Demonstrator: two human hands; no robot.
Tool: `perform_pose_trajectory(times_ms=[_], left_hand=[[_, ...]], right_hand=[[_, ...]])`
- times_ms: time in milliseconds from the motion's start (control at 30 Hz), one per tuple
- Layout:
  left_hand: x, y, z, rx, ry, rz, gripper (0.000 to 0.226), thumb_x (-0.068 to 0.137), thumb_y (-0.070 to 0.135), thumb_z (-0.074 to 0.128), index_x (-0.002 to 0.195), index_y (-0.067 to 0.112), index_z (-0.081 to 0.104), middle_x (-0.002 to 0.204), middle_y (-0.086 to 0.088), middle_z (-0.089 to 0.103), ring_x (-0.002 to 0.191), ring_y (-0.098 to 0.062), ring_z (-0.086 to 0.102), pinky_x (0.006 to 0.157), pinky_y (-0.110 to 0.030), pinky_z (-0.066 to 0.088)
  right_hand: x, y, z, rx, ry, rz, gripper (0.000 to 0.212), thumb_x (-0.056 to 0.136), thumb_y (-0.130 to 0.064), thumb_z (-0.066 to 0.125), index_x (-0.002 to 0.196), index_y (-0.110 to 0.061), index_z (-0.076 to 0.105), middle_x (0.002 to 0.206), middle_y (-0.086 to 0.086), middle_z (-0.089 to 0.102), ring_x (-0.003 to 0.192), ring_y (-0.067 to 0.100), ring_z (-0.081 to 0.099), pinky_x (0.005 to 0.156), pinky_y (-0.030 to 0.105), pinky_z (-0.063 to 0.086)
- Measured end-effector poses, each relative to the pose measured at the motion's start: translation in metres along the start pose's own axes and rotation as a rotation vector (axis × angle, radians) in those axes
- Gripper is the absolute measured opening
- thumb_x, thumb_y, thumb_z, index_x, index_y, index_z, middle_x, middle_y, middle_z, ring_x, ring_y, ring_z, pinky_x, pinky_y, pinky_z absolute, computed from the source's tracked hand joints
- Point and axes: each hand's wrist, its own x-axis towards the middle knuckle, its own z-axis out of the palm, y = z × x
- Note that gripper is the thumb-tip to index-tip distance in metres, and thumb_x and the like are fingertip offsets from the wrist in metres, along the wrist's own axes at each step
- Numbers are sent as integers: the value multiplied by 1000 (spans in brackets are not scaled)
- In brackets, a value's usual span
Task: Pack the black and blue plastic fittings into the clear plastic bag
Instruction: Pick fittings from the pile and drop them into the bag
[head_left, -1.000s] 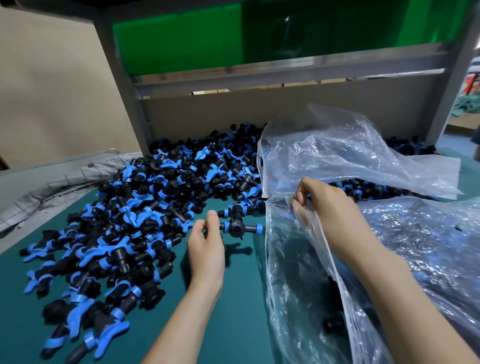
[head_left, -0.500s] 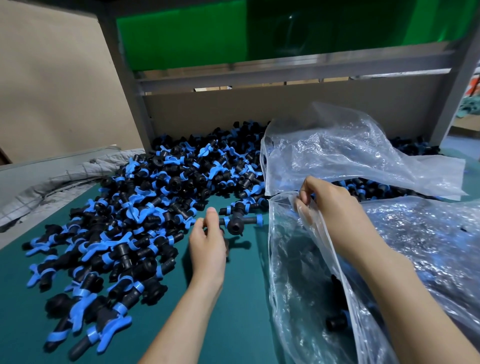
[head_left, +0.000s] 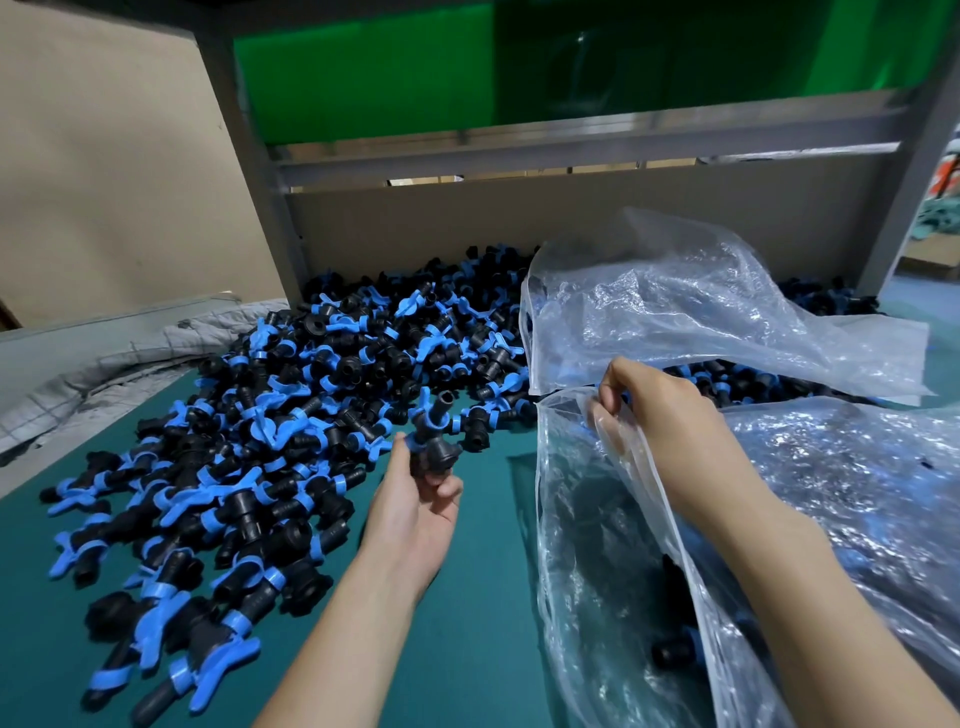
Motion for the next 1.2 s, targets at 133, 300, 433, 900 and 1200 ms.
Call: perform_pose_trajectory(times_ms=[133, 300, 433, 900, 1200], left_hand=[[-2, -3, 3, 126, -63, 30, 24, 104, 29, 44, 107, 11, 60, 76, -2, 55, 55, -9, 48, 44, -18, 43], [-2, -9, 3, 163, -114, 110, 16, 102, 7, 47, 111, 10, 61, 91, -6, 70, 71, -12, 68, 60, -23, 57], [3, -12, 1, 194, -76, 143, 19, 100, -4, 46, 106, 5, 60, 97, -13, 64, 82, -16, 69, 76, -27, 57], [1, -19, 1, 416, -120, 314, 22, 97, -6, 51, 101, 10, 65, 102, -9, 64, 79, -7, 67, 79, -25, 57], [-18, -14, 7, 572, -81, 554, 20, 102, 15, 50, 103, 20, 69, 87, 3, 65, 68, -6, 57, 63, -19, 51]], right_hand=[[0, 0, 0, -7, -8, 10, 26, 96, -26, 56, 76, -22, 40, 72, -3, 57, 68, 25, 51, 63, 39, 42], [1, 0, 0, -11, -8, 10, 26, 96, -27, 56, 76, -22, 40, 71, -4, 56, 66, 24, 49, 61, 37, 38], [1, 1, 0, -5, -6, 9, 27, 97, -28, 56, 76, -23, 41, 70, -4, 55, 65, 25, 49, 62, 38, 41], [1, 2, 1, -9, 10, 19, 27, 96, -29, 58, 75, -22, 43, 70, -4, 56, 64, 26, 51, 62, 41, 45], [1, -2, 0, 1, 33, 22, 23, 94, -26, 57, 77, -22, 43, 74, -4, 59, 68, 24, 52, 65, 41, 46]])
